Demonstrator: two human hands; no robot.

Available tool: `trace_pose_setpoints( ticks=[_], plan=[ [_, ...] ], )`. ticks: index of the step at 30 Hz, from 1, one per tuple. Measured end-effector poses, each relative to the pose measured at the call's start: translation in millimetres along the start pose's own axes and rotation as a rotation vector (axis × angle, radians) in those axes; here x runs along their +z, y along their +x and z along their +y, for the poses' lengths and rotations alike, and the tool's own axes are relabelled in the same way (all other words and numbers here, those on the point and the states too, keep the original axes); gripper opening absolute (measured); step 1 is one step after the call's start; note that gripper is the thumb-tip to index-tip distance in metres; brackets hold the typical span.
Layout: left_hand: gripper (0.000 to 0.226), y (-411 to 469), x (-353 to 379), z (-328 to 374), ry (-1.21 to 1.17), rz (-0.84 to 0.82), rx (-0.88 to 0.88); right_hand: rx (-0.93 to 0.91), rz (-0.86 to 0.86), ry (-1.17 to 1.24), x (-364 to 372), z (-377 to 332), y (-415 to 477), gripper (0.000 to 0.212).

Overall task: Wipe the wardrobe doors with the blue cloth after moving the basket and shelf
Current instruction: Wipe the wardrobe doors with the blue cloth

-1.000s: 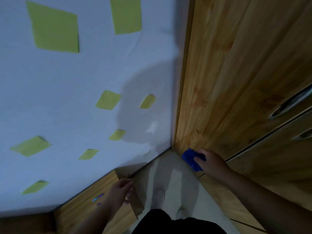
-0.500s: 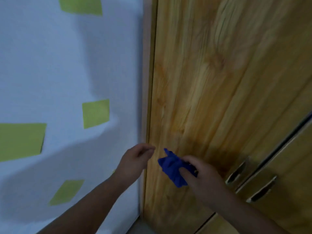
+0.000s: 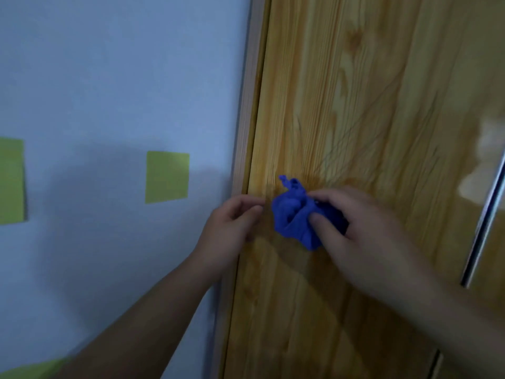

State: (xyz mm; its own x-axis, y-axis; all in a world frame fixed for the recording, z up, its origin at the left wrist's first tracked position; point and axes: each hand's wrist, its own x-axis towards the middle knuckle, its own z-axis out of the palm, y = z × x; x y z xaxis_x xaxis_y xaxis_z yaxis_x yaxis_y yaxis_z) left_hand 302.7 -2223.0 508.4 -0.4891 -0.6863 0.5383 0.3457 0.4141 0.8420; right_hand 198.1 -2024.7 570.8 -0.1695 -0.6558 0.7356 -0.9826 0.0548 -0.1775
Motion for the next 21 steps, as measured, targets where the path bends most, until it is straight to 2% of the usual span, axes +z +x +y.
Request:
trace_pose_setpoints(
  ticks=[4, 9, 14, 18, 21],
  plan=[
    [0.020, 28.7, -7.1, 17.6, 0.018, 0.069, 0.154, -0.094, 0.102, -0.190, -26.0, -10.3, 49.9, 0.032],
    [0.027, 53.4, -12.3, 33.2, 0.176, 0.112, 0.344, -0.198, 0.207, -0.365, -35.9, -25.2, 100.8, 0.031],
    [0.028, 72.3, -15.4, 27.3, 0.142, 0.190, 0.407, -0.316, 0.313, -0.610, -22.7, -36.9, 142.6, 0.027],
    [0.034, 77.4, -14.1, 19.3, 0.162, 0.227, 0.442, -0.338, 0.243, -0.812, -3.7, -31.4, 167.5, 0.028],
    [0.036, 78.5, -12.4, 17.8, 0.172, 0.236, 0.457, -0.316, 0.195, -0.860, 15.2, -31.9, 162.1, 0.021]
  ],
)
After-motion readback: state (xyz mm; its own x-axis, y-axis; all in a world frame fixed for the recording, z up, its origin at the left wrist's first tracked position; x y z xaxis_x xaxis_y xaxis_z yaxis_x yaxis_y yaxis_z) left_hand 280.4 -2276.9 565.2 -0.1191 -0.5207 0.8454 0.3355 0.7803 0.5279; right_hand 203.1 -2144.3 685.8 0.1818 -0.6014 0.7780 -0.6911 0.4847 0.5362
